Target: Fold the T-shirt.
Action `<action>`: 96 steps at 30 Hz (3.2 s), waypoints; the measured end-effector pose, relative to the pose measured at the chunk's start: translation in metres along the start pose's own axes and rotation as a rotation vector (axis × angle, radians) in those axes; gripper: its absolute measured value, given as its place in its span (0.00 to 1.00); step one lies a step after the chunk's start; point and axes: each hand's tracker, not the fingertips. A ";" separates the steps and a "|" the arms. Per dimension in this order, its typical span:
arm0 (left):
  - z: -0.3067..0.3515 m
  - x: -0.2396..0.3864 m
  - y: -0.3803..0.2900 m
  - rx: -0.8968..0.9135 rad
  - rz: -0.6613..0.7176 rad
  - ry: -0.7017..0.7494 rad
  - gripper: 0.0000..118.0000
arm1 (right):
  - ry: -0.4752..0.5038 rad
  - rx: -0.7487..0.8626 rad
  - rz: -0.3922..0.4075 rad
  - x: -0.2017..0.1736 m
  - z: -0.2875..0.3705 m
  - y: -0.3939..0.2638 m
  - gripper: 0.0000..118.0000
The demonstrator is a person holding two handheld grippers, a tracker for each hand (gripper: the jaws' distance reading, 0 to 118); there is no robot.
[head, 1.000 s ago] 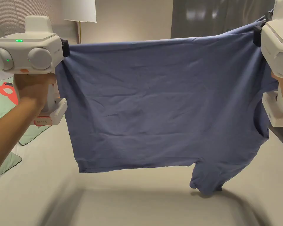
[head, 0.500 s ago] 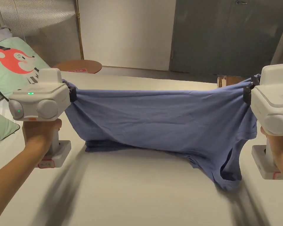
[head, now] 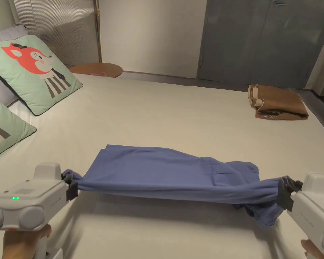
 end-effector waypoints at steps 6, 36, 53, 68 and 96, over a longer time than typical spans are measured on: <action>0.049 -0.021 -0.056 -0.066 0.016 -0.006 0.01 | 0.026 -0.052 -0.081 0.000 0.080 -0.048 0.05; 0.111 -0.052 -0.136 -0.315 0.006 0.069 0.57 | -0.043 -0.335 -0.065 -0.020 0.174 -0.162 0.44; 0.182 0.061 0.000 0.389 -0.053 -0.056 0.89 | -0.142 0.321 0.086 -0.103 0.208 -0.004 0.88; 0.168 0.047 -0.011 0.227 -0.090 -0.173 0.00 | -0.115 0.353 0.098 -0.104 0.208 -0.003 0.00; 0.111 -0.052 -0.140 -0.416 0.090 -0.009 0.09 | -0.107 0.250 0.093 -0.086 0.192 -0.031 0.00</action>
